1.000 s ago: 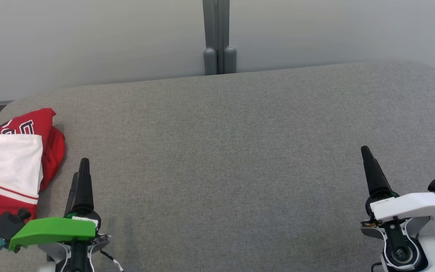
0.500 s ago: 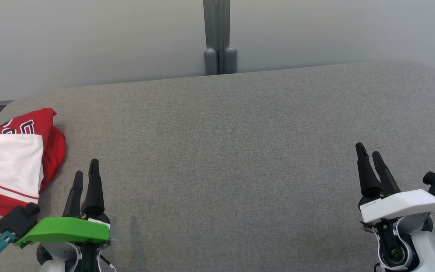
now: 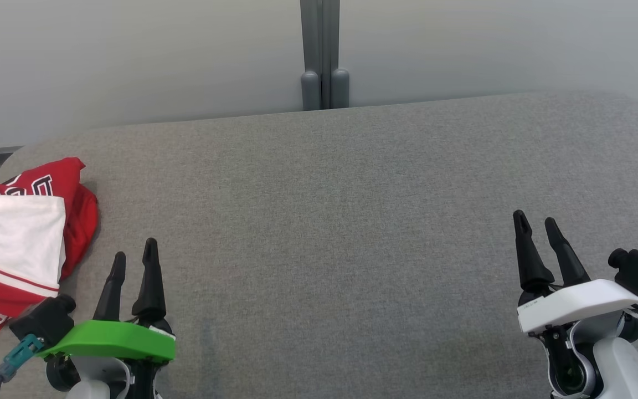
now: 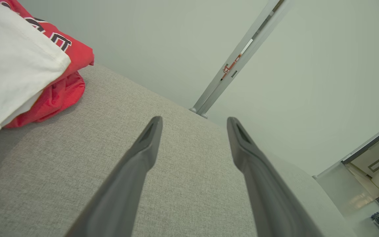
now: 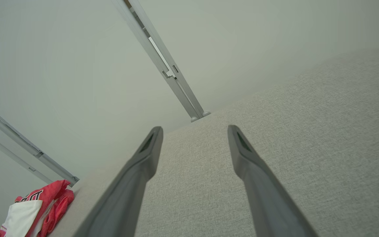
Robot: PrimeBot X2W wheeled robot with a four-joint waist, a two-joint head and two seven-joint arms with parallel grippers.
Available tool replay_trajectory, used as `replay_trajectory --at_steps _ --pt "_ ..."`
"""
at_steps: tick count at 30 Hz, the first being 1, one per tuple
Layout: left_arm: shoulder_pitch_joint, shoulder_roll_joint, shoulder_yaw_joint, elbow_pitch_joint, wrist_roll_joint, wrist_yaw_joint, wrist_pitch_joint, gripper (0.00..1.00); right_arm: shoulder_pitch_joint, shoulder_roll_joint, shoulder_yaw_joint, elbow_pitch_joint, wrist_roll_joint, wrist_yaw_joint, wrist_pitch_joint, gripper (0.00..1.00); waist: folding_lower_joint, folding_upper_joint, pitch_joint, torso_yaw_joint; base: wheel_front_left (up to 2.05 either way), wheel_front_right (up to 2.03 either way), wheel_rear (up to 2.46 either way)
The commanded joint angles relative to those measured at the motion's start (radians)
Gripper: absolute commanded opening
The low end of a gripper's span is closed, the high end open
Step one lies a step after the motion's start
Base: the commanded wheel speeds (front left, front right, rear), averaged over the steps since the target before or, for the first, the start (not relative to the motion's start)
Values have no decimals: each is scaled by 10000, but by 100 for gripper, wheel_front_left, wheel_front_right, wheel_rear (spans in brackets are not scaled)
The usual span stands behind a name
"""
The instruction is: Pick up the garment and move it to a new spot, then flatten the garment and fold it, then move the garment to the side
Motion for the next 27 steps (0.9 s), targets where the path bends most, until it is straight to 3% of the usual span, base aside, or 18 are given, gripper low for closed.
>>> replay_trajectory --at_steps 1,27 --pt "-273 94 -32 -56 359 9 -94 100 -204 -47 35 -91 -311 4 -109 100 0 0 -2 5 0 0 0" --pt "-332 -33 -150 613 3163 35 -742 100 -16 168 223 447 -2777 4 -673 100 0 0 26 107 0 0 0"
